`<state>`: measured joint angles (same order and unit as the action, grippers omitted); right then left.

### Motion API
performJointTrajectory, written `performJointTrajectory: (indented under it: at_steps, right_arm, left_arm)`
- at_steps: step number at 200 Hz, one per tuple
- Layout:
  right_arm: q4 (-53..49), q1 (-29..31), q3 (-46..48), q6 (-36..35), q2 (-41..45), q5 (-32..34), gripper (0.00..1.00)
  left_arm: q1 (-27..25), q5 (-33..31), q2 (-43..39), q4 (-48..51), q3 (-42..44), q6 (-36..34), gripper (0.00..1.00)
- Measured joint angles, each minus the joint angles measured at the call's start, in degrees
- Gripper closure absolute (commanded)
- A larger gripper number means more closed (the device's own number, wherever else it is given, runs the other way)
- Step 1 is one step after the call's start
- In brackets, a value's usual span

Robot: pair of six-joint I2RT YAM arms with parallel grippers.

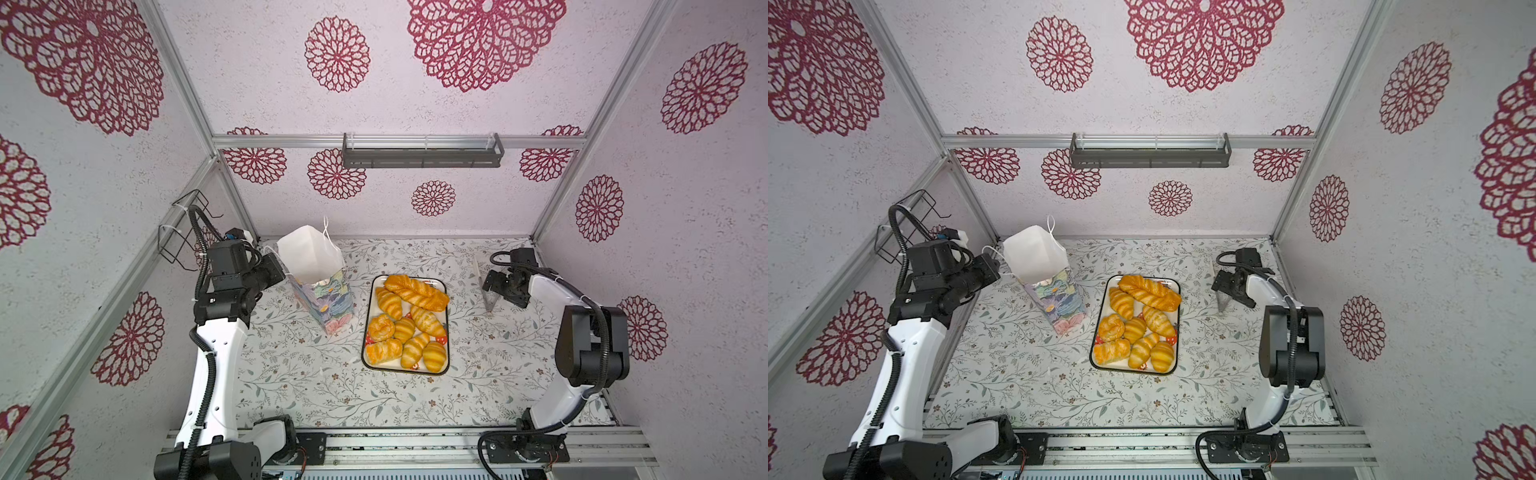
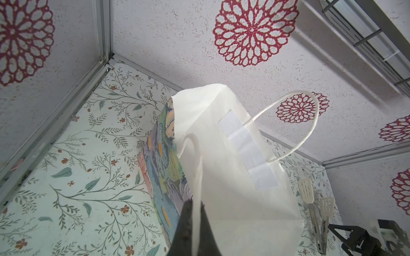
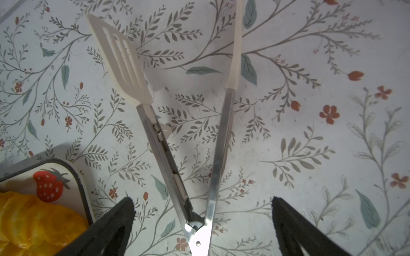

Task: Place the fake bread into the paper bag
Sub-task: 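Grasp the bag rim with the left gripper while the right gripper grasps the metal tongs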

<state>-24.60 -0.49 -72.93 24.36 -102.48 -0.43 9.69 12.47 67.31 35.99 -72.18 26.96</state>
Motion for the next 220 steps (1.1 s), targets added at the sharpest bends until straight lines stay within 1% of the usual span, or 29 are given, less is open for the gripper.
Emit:
performJointTrajectory:
  at_steps: [35,78,125,167,220]
  right_arm:
    - [-1.6,0.4,-4.2,-2.2,-5.1,-0.9,0.01]
    - [-3.9,2.5,-7.1,-4.9,-10.1,1.5,0.01]
    - [-4.9,3.6,-7.9,-6.8,-12.5,2.6,0.02]
    - [-5.4,3.5,-8.0,-7.0,-12.7,4.7,0.03]
    - [-5.6,3.5,-9.9,-7.4,-14.7,5.2,0.11]
  left_arm:
    - [0.0,2.2,0.3,-1.4,1.0,0.0,1.00]
    - [0.0,3.3,0.4,-2.0,1.9,0.0,1.00]
    - [0.0,3.6,0.5,-2.3,1.9,0.0,1.00]
    - [0.0,3.8,0.5,-2.3,2.3,0.0,1.00]
    - [0.3,3.8,0.5,-2.3,2.5,0.0,1.00]
